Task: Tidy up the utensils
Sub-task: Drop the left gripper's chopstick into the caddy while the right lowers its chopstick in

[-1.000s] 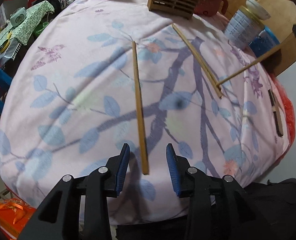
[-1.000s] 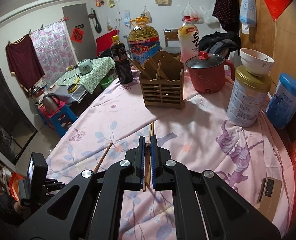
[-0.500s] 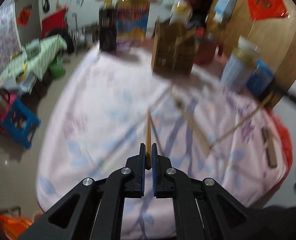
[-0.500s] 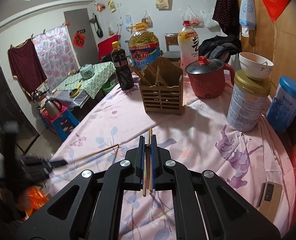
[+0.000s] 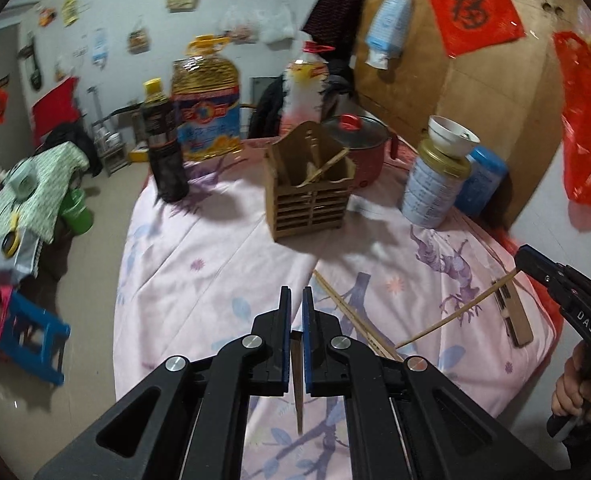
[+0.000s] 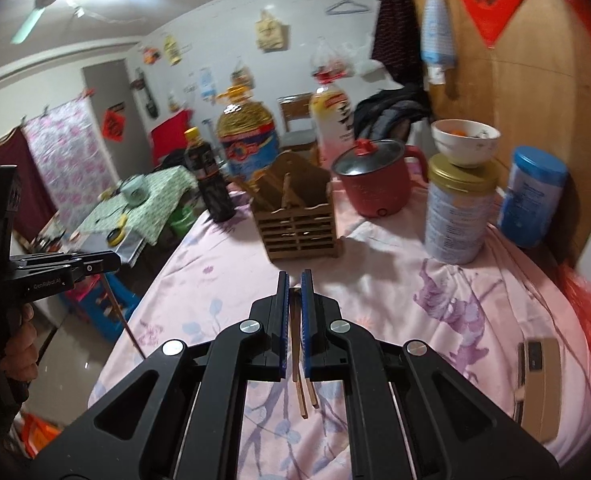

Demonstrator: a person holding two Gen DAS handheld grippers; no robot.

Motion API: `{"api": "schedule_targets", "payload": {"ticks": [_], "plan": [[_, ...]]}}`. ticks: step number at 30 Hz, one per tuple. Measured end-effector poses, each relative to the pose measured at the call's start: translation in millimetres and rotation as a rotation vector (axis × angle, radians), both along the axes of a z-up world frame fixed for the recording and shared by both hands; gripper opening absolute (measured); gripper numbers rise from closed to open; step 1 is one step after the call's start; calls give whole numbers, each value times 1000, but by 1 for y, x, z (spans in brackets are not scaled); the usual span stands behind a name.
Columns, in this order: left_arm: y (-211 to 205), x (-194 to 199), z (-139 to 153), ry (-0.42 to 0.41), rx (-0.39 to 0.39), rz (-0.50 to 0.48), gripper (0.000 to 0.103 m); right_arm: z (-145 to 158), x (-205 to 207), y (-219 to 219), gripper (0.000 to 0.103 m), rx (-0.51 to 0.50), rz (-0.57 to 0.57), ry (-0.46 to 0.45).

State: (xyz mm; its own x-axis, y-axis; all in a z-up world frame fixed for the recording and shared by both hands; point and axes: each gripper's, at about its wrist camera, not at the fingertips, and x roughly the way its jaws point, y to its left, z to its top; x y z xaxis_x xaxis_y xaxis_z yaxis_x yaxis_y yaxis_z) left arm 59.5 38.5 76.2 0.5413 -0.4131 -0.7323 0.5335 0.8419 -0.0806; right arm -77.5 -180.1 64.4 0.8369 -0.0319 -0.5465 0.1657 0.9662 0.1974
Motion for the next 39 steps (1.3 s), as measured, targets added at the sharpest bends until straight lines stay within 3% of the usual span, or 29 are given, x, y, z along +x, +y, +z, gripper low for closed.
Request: {"api": "schedule_targets", "payload": {"ticks": [7,15,20,30,34,36,39], "plan": [[-16,29,8,-38,3,-95,5,-2,-20,2,7,0,-113,20],[-18,47,23,-29,-71,-4,5,13,11,-29,7,-7,-74,-27],[2,37,15,2,-54,108,5,34,58,-46,7,-15,8,-83],[60,12,-8,83,-4,420,5,90,198,-64,6,-95,150,-210],[80,1,-11,103,14,537,5,75,250,-64,7,-110,162,-185],[88,-3,-13,116,21,588,5,50,272,-59,8,-138,143,-134],[93,-7,-11,125,31,623,5,28,281,-59,11,-72,153,-80]]}}
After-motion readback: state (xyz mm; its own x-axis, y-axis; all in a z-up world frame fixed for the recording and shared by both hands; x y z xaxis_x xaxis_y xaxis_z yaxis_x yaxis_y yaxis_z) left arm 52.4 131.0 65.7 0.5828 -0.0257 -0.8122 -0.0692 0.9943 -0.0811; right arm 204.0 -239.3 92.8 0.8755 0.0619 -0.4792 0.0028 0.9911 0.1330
